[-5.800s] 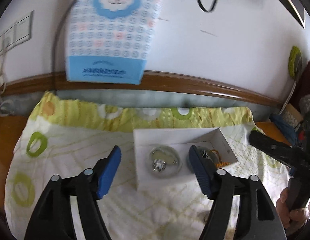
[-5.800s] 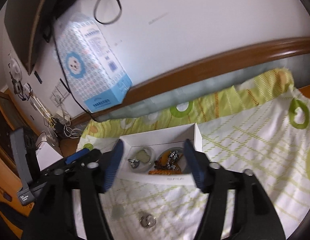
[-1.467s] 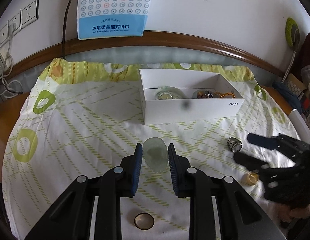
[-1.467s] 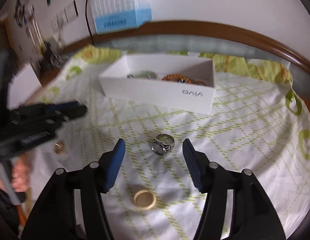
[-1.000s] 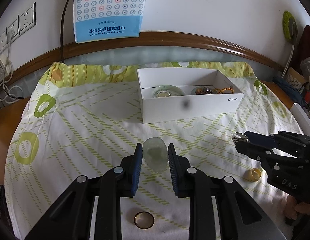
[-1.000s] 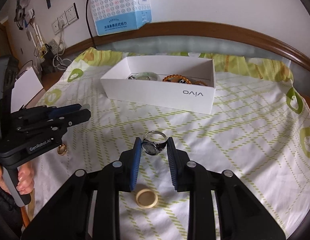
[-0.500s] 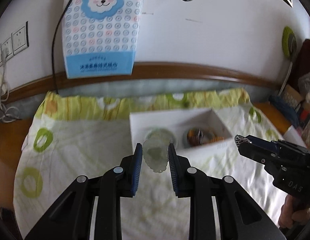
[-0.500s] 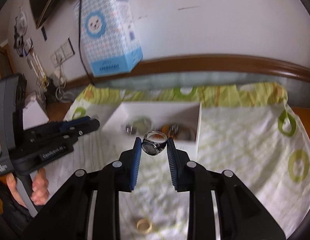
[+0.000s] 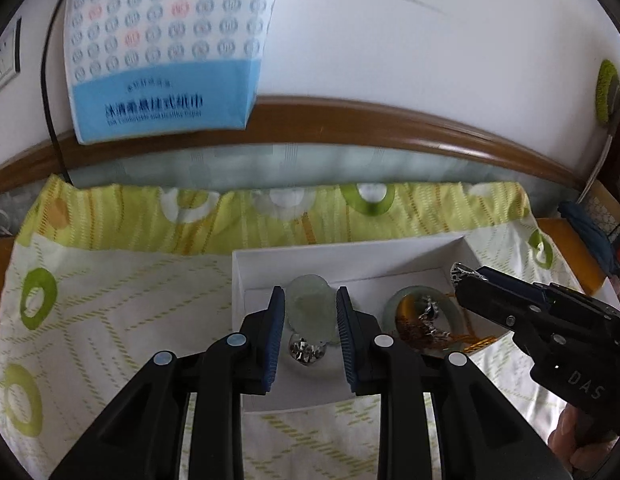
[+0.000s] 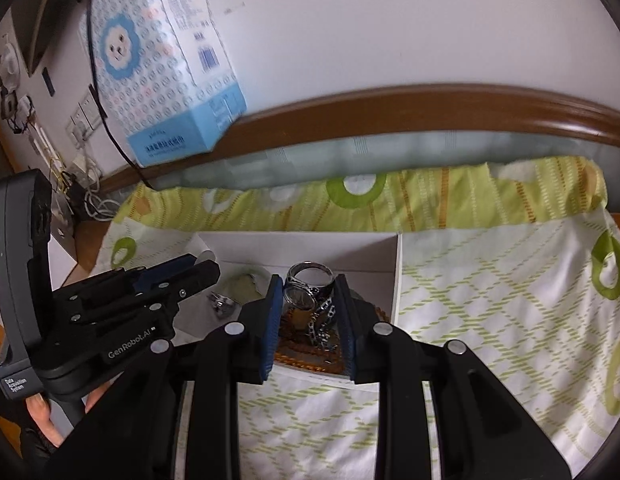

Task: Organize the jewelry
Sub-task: 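Lower the green stone and silver ring into the box and open both tools, then withdraw both tools from the box back over the remaining rings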

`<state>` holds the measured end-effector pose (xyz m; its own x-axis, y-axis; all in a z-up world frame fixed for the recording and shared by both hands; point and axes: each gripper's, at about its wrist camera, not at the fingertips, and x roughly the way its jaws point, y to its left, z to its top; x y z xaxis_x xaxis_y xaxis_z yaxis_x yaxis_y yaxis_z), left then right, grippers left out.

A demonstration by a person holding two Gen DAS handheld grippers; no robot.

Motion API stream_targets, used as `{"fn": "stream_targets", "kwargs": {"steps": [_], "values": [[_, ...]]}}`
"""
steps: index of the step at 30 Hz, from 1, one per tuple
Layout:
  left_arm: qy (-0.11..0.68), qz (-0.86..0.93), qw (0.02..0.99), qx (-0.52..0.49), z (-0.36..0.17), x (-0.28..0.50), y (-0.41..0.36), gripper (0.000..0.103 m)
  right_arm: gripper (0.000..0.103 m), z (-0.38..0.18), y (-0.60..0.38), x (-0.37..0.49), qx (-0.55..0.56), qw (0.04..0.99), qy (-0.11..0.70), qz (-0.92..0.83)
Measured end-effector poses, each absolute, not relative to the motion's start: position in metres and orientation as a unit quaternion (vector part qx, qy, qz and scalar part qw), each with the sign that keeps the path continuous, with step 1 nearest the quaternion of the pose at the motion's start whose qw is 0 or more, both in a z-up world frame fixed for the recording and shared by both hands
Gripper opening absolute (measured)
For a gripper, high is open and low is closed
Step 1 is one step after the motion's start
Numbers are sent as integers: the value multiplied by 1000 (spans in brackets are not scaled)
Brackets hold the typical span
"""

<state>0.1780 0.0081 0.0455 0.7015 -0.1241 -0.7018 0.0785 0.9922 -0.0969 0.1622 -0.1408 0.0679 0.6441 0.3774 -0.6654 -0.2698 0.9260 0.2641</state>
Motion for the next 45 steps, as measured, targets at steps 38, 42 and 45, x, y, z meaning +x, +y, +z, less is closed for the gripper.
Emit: {"fn": "stream_targets", "kwargs": {"steps": [38, 42, 45], "values": [[226, 26, 970, 84, 101, 49, -27, 90, 79, 132, -169, 65, 135, 939, 261, 177], [210, 31, 973, 91, 107, 18, -31, 92, 83, 138, -168, 32, 126, 944, 250, 172], [198, 36, 975, 97, 111, -5, -35, 95, 85, 142, -167, 6, 118, 949, 239, 170]]}}
